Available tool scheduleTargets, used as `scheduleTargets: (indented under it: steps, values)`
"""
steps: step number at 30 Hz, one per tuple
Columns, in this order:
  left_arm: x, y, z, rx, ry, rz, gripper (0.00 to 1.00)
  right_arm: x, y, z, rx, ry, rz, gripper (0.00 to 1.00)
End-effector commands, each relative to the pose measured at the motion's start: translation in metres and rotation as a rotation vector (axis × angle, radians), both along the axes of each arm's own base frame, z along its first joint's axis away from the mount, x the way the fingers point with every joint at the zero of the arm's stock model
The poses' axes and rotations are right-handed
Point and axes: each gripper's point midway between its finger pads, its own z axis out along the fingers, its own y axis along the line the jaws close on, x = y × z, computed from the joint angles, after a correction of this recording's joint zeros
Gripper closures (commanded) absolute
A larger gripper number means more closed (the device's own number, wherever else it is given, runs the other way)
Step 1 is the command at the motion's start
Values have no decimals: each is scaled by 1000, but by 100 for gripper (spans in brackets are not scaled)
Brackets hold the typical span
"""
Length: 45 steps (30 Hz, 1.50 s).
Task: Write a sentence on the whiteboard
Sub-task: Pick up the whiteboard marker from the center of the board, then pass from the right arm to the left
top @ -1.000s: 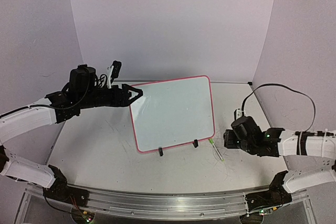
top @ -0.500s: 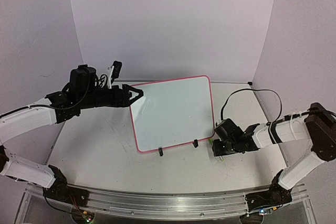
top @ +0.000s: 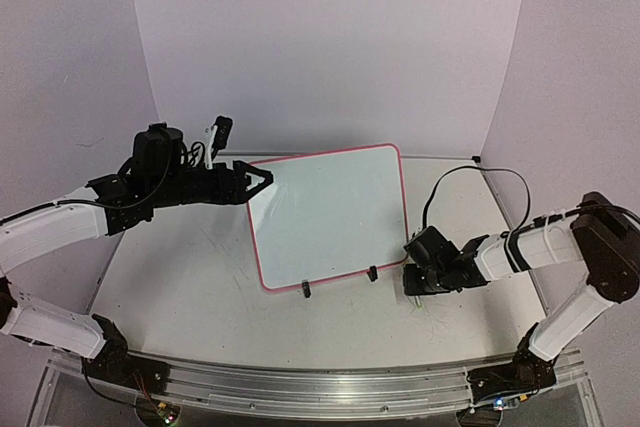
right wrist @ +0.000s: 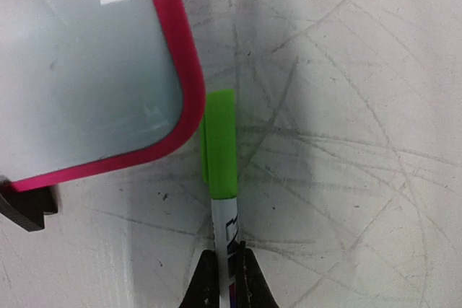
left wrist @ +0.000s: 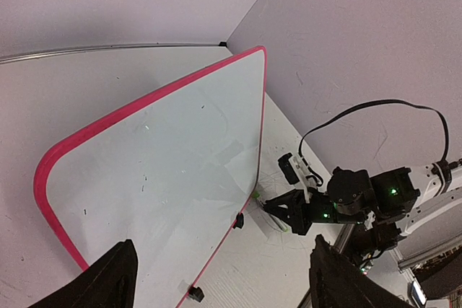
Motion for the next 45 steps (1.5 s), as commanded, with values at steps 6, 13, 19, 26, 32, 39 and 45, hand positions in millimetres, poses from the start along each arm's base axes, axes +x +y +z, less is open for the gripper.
scheduleTargets:
  steps: [6,13,19,26,32,39,45]
  values:
    - [-2,-8,21,-33,-56,-46,17,10,-32,66,5,-216,-110,100]
    - [-15,-37,12,-43,0,-188,19,7,4,159,127,-425,224,100]
    - [-51,-96,0,-27,45,-390,21,-32,84,218,407,-480,647,100]
    - [-84,-141,-19,-15,129,-558,21,-63,146,238,451,-512,876,100]
    - [-83,-145,-24,-15,162,-547,21,-71,161,234,448,-509,924,100]
    - [-84,-149,-28,-20,205,-554,39,-77,162,232,441,-513,947,100]
    - [-87,-150,-18,-48,183,-581,53,-78,159,229,432,-516,947,100]
